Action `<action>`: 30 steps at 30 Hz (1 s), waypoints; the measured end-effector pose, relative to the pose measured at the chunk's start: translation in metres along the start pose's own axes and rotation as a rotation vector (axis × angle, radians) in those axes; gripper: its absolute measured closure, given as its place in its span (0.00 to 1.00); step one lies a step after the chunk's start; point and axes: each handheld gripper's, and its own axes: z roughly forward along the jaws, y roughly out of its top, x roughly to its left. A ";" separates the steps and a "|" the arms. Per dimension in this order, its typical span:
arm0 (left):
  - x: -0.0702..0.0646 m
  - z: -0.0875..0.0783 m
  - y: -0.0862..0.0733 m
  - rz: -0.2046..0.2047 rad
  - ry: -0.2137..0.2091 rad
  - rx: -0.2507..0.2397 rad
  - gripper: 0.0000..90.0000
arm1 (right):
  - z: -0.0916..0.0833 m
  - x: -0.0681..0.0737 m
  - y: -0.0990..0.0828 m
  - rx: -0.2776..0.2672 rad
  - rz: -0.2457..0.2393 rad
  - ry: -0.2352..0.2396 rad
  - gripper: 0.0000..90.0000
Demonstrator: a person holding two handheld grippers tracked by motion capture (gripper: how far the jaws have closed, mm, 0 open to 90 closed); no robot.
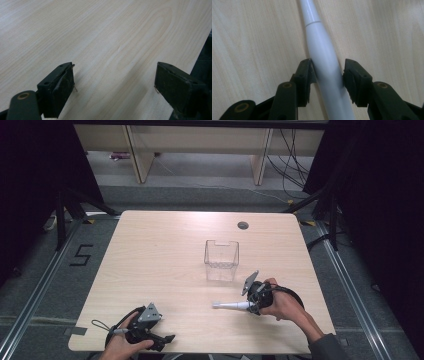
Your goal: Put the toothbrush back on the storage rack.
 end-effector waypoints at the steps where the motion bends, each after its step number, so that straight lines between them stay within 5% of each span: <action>1: -0.001 0.000 0.000 0.000 0.003 -0.010 0.17 | 0.001 -0.001 0.000 0.000 -0.006 0.004 0.65; 3: -0.001 0.000 0.000 0.003 0.002 -0.008 0.17 | 0.000 0.001 0.001 0.032 0.042 0.002 0.66; 5: -0.001 0.000 0.000 0.002 0.003 -0.008 0.17 | 0.002 -0.003 0.002 0.018 -0.008 0.010 0.67; 11: -0.001 0.000 0.000 0.001 0.003 -0.010 0.17 | 0.003 -0.005 0.006 0.056 -0.021 0.021 0.71; 14: -0.001 0.000 0.000 0.002 0.003 -0.009 0.17 | 0.002 -0.005 0.007 0.103 0.010 0.029 0.72; 20: -0.001 0.000 0.000 0.007 0.000 -0.007 0.17 | 0.004 -0.007 0.011 0.131 -0.024 0.040 0.72; 30: -0.001 0.001 0.000 0.005 -0.003 -0.006 0.17 | 0.008 -0.007 0.018 0.199 -0.009 0.050 0.73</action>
